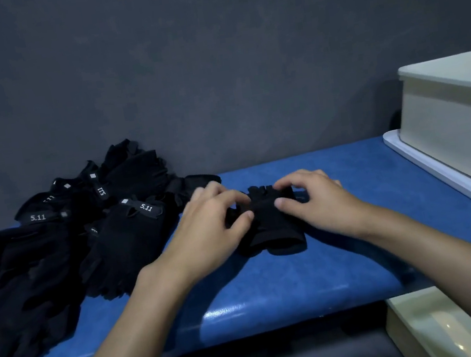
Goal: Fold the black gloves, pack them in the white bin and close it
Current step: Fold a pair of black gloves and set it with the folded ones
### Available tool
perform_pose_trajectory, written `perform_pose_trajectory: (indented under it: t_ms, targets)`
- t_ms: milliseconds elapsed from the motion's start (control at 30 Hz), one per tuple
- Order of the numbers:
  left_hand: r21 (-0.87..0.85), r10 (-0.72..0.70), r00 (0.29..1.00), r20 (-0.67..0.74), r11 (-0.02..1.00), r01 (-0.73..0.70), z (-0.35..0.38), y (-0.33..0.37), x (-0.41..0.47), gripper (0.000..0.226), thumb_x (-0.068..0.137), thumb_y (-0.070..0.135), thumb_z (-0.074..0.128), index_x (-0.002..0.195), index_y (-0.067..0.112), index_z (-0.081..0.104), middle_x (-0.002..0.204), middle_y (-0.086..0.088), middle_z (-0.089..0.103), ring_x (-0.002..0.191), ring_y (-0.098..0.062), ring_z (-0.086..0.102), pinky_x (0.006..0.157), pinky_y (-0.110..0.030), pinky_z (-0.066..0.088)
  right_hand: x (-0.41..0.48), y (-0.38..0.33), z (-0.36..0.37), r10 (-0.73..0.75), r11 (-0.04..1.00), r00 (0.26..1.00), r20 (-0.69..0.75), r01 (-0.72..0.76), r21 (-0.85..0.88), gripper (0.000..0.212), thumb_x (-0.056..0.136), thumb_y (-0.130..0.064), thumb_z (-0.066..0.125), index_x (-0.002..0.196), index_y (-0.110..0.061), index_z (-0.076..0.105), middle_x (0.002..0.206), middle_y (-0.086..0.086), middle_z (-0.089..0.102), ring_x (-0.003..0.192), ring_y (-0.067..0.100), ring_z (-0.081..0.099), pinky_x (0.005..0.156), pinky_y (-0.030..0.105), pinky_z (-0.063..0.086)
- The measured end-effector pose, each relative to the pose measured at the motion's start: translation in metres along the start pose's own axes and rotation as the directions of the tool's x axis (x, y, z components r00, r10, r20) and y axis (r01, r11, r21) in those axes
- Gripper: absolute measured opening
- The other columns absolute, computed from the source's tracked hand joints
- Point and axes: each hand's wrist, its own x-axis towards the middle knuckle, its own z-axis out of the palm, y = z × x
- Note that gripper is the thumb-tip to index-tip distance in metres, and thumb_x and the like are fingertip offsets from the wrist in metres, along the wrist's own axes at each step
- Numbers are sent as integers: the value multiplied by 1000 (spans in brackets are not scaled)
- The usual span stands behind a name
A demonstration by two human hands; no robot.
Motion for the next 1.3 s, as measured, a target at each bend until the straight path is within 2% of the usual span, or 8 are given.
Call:
perform_pose_trajectory:
  t_ms: [133,400,567,700,767,900,1100,1300]
  targets:
    - [184,16,991,131,982,-40,5,-5,-5,64,81,67,43,134,33,57,143,17,44,136,-3,32,109,-30,22,-13,-2,-5,-30,992,957,289,64,-108,71,82,-63,62,143,-33,43,138,-18,47,137,6,33,117,36,20]
    - [254,-34,970,240,967,-29,15,-5,-5,92,69,86,24,142,34,46,147,18,40,139,-5,28,115,-44,21,-8,12,-11,-1,976,923,386,85,-200,80,85,-65,56,152,-32,28,157,-11,30,146,7,20,121,48,7]
    - [271,-8,981,193,961,-46,29,11,2,74,81,78,35,138,33,51,145,13,44,138,-8,29,114,-47,18,-8,25,-21,-28,982,962,272,78,-173,65,86,-58,61,143,-31,46,150,-14,42,141,7,35,120,46,16]
    - [245,-33,990,141,970,-3,31,19,4,67,82,75,31,131,36,54,142,11,44,137,-11,29,110,-43,18,-13,26,-27,-113,990,965,236,88,112,57,84,-57,64,133,-28,57,135,-11,57,128,6,48,107,20,36]
    - [249,-48,995,85,968,26,24,17,6,64,82,72,27,126,37,56,136,12,48,135,-12,34,107,-40,21,-16,27,-22,-113,993,931,347,115,16,77,76,-73,59,141,-33,49,148,-13,45,143,9,32,119,34,24]
    - [371,-68,997,46,927,46,0,2,15,48,95,59,35,125,31,59,134,8,52,134,-15,39,110,-39,22,-14,37,-20,-78,990,932,355,114,-82,69,84,-64,58,144,-32,44,158,-16,28,149,1,10,122,46,-2]
    - [554,-116,983,144,832,16,-13,-12,27,45,97,56,34,132,37,55,144,-3,45,142,-22,28,119,-46,7,-1,40,-19,-79,993,930,359,104,-52,66,85,-57,64,143,-31,45,157,-15,31,148,-1,9,123,42,-2]
    - [601,-185,967,173,798,45,-11,-25,23,46,99,49,33,125,24,62,133,3,53,131,-19,43,120,-58,0,11,36,-27,-30,995,908,418,69,-77,62,85,-50,69,140,-31,50,153,-18,36,148,-1,12,123,35,13]
